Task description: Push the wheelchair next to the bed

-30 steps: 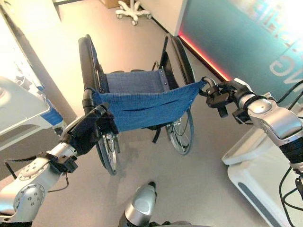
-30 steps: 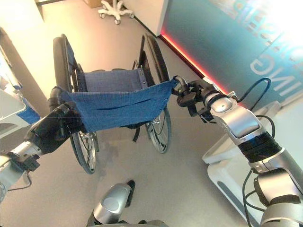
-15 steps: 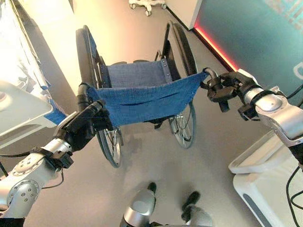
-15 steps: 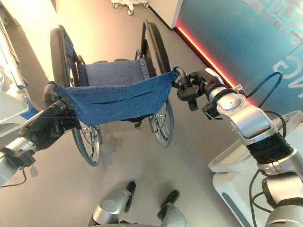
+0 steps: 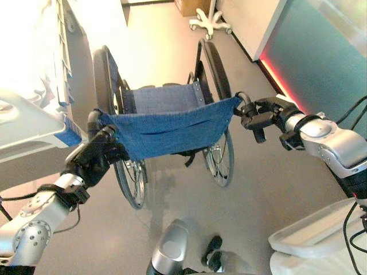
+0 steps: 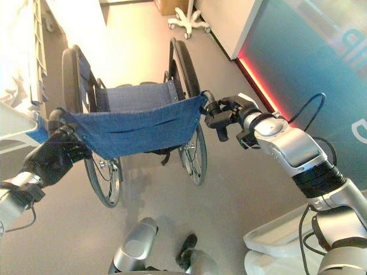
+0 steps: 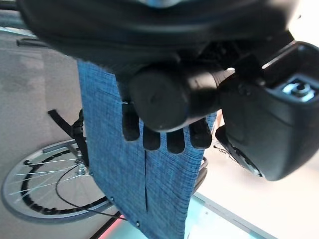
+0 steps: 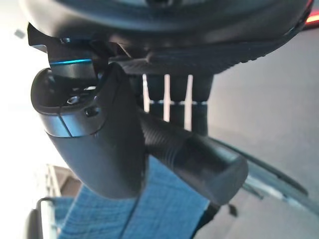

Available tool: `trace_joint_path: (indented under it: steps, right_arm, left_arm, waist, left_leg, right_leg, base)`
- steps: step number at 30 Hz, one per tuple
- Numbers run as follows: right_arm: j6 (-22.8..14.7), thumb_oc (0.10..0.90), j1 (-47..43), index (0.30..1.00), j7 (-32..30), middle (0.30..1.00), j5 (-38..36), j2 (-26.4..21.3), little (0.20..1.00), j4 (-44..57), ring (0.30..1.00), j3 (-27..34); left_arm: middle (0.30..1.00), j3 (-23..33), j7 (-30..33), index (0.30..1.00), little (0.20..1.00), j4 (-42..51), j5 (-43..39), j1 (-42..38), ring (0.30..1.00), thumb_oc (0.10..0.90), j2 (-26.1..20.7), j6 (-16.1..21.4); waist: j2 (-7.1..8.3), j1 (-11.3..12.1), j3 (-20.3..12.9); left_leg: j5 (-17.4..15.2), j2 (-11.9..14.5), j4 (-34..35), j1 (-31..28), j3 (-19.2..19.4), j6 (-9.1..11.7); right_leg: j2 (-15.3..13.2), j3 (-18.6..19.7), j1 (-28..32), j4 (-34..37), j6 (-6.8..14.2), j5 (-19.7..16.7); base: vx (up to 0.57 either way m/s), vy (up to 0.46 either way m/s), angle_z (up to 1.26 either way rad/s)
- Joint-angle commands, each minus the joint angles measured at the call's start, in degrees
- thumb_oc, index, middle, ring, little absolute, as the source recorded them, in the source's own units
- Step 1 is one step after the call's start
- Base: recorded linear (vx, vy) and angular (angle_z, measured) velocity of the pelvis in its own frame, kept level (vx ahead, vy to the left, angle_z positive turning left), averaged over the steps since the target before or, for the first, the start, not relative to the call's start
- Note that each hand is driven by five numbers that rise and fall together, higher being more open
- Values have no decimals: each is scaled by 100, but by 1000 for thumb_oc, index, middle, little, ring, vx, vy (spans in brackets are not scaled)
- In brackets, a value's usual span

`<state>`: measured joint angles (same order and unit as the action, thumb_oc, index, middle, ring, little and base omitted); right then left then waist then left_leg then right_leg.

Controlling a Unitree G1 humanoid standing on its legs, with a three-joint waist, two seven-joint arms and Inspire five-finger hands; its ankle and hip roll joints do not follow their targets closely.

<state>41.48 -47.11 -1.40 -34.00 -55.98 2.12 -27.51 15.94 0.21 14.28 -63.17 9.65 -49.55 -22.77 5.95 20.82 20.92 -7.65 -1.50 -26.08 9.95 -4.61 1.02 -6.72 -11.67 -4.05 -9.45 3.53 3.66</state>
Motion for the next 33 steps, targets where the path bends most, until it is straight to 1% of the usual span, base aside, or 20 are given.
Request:
trace_joint_path:
  steps: [1,6,9,10,13,14,15,16,17,18,19,20,22,25,27,28,30,31,32,33]
  right_arm:
    - [-395,400,-594,300,554,300,22,131,300,1045,300,-184]
    - [-341,400,-428,300,490,300,424,508,300,838,300,-241]
    - [-474,400,-194,300,550,300,577,570,300,767,300,-160]
    - [-515,400,-154,300,587,300,601,562,300,749,300,-143]
    - [-630,400,-114,300,648,300,582,573,300,688,300,-108]
    - [-696,400,-111,300,677,300,492,557,300,651,300,-95]
    - [-735,400,-97,300,705,300,417,518,300,644,300,-58]
    - [-744,400,-91,300,684,300,378,512,300,641,300,-55]
    - [-768,400,-69,300,620,300,320,515,300,641,300,-54]
    - [-787,400,-38,300,574,300,268,518,300,647,300,-37]
    - [-804,400,-8,300,539,300,207,525,300,645,300,-20]
    - [-804,400,34,300,516,300,220,570,300,647,300,-15]
    - [-774,400,103,300,546,300,298,632,300,663,300,15]
    - [-783,400,340,300,769,300,577,561,300,771,300,217]
    - [-765,400,338,300,815,300,525,360,300,821,300,359]
    - [-778,400,318,300,845,300,504,270,300,818,300,417]
    - [-825,400,218,300,892,300,471,76,300,809,300,475]
    - [-833,400,133,300,875,300,441,-3,300,814,300,447]
    - [-820,400,-27,300,768,300,277,-144,300,882,300,387]
    - [-800,400,-43,300,729,300,243,-159,300,922,300,391]
  left_arm:
    - [300,-207,-90,300,300,-71,49,-1076,300,400,-139,654]
    - [300,-444,-201,300,300,-162,209,-1128,300,400,34,773]
    - [300,-412,-192,300,300,-131,172,-1126,300,400,15,696]
    - [300,-365,-210,300,300,-154,148,-1138,300,400,-23,642]
    - [300,-242,-209,300,300,-224,46,-1178,300,400,-197,535]
    - [300,-152,-263,300,300,-345,-35,-1240,300,400,-334,451]
    - [300,-84,-318,300,300,-449,-55,-1282,300,400,-401,377]
    - [300,-66,-363,300,300,-495,-28,-1309,300,400,-427,348]
    - [300,-54,-431,300,300,-550,29,-1356,300,400,-474,326]
    - [300,-57,-465,300,300,-574,55,-1394,300,400,-508,328]
    - [300,-97,-475,300,300,-602,62,-1487,300,400,-552,331]
    - [300,-146,-443,300,300,-608,14,-1591,300,400,-596,311]
    - [300,-215,-404,300,300,-626,-26,-1684,300,400,-604,299]
    - [300,-309,-308,300,300,-602,-191,-1802,300,400,-724,267]
    - [300,-338,-317,300,300,-601,-389,-1856,300,400,-834,332]
    - [300,-340,-345,300,300,-621,-446,-1874,300,400,-853,385]
    - [300,-377,-414,300,300,-641,-466,-1865,300,400,-793,603]
    - [300,-409,-416,300,300,-623,-448,-1865,300,400,-765,691]
    - [300,-449,-369,300,300,-531,-407,-1843,300,400,-741,819]
    - [300,-445,-359,300,300,-505,-395,-1836,300,400,-743,835]
  waist:
    - [-205,-570,-831]
    - [-497,-382,-831]
    - [-537,-301,-858]
    - [-472,-305,-886]
    - [-385,-229,-944]
    - [-277,-151,-993]
    - [-172,-99,-1044]
    - [-106,-78,-1069]
    - [-14,-53,-1108]
    - [31,-45,-1133]
    - [35,-57,-1167]
    - [43,-91,-1180]
    - [21,-168,-1190]
    - [-40,-376,-1154]
    - [-107,-484,-1074]
    - [-137,-538,-1001]
    - [-183,-638,-822]
    - [-197,-699,-750]
    - [-199,-816,-640]
    - [-185,-848,-609]
  left_leg:
    - [859,88,943,-276,632,258]
    - [2083,335,2233,417,1282,491]
    - [2325,282,2516,645,1439,497]
    - [2110,181,2454,613,1411,489]
    - [1779,93,2204,609,1405,269]
    - [1485,-26,1902,659,1370,127]
    - [1239,-151,1693,669,1391,-59]
    - [1160,-238,1671,640,1405,-157]
    - [1064,-393,1705,550,1377,-307]
    - [1006,-484,1738,471,1335,-397]
    - [958,-516,1762,379,1299,-464]
    - [906,-555,1740,340,1263,-499]
    - [851,-570,1685,309,1219,-514]
    - [783,-596,1454,335,1183,-428]
    - [786,-521,1082,451,1100,-223]
    - [819,-478,806,547,1049,-117]
    - [813,-442,418,653,888,21]
    - [690,-437,366,600,807,39]
    - [328,-393,454,316,698,18]
    - [204,-380,486,224,685,9]
  right_leg:
    - [498,-765,617,315,40,-33]
    - [1111,-676,1501,452,-244,585]
    - [1276,-546,1771,364,-309,840]
    - [1227,-516,1801,247,-281,986]
    - [1181,-532,1804,-34,-250,1163]
    - [1144,-506,1902,-207,-211,1245]
    - [1071,-517,1962,-515,-113,1140]
    - [1023,-534,1941,-767,43,875]
    - [967,-512,1840,-1310,353,344]
    - [944,-478,1721,-1770,571,1]
    - [993,-421,1529,-2343,849,-533]
    - [1054,-326,1380,-2596,998,-864]
    - [1055,-175,1156,-2772,1030,-990]
    - [719,-227,1071,-1924,681,-259]
    - [574,-251,992,-722,289,372]
    - [536,-253,997,-310,165,485]
    - [290,-214,817,417,151,172]
    - [152,-187,673,654,234,-97]
    - [-129,-104,308,841,469,-588]
    - [-223,-93,171,917,533,-723]
  base:
    - [355,-4,1]
    - [400,1,10]
    - [535,50,11]
    - [441,54,-6]
    - [398,50,-19]
    - [548,95,-27]
    - [565,125,-25]
    - [482,172,-27]
    - [402,179,-38]
    - [465,230,-45]
    - [414,213,-23]
    - [332,169,0]
    - [252,106,53]
    - [278,59,34]
    - [220,-55,4]
    - [146,-84,-2]
    - [113,-86,8]
    - [183,-153,56]
    - [189,-161,75]
    - [300,-238,67]
